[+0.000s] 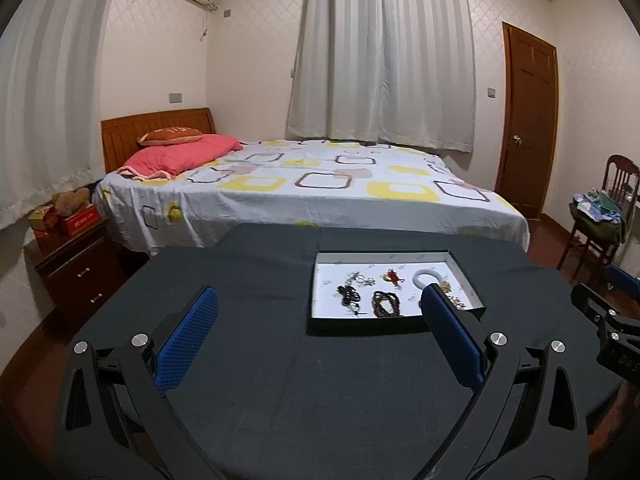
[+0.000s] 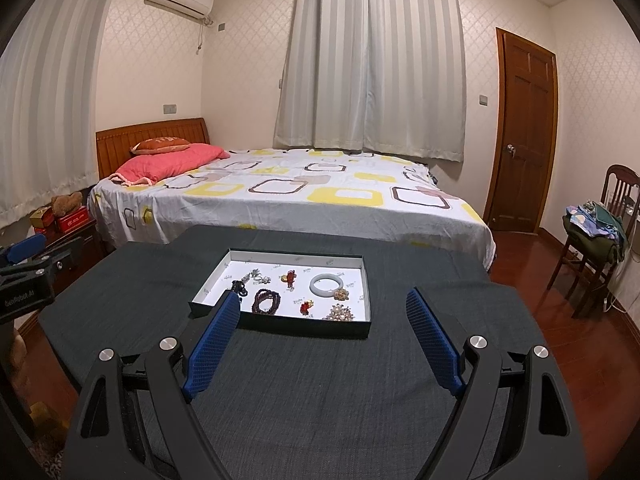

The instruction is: Organize jewelry

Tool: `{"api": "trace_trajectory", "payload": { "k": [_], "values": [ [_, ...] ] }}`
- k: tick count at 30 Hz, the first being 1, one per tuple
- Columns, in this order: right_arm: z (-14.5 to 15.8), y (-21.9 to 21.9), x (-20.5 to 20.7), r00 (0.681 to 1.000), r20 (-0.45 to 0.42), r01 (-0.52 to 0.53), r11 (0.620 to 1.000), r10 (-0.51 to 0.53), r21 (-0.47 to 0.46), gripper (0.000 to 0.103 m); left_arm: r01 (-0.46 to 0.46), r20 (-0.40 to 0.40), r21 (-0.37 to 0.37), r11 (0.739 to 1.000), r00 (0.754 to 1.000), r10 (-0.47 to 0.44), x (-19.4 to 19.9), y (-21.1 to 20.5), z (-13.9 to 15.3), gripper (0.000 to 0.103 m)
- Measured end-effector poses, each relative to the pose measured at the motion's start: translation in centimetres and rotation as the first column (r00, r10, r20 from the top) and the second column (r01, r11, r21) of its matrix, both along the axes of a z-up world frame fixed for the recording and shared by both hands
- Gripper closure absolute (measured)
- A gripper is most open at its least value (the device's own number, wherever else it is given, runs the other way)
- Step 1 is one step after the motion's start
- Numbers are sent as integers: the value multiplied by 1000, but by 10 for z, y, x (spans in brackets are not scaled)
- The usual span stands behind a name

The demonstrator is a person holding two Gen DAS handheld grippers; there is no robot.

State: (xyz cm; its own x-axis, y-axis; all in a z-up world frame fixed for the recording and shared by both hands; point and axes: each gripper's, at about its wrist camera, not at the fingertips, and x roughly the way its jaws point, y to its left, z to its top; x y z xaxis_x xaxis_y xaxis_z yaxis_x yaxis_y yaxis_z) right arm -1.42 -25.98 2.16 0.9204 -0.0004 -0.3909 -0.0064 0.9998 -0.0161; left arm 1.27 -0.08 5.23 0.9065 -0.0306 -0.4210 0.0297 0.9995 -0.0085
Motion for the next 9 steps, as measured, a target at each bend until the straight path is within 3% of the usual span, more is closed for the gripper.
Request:
{"api": "trace_trajectory", "payload": {
  "k": [9],
  "values": [
    [-22,-12,21,999,-46,26,1000,-25,17,21,-72,-91,-5,997,993,71,39,20,-33,4]
  ]
}}
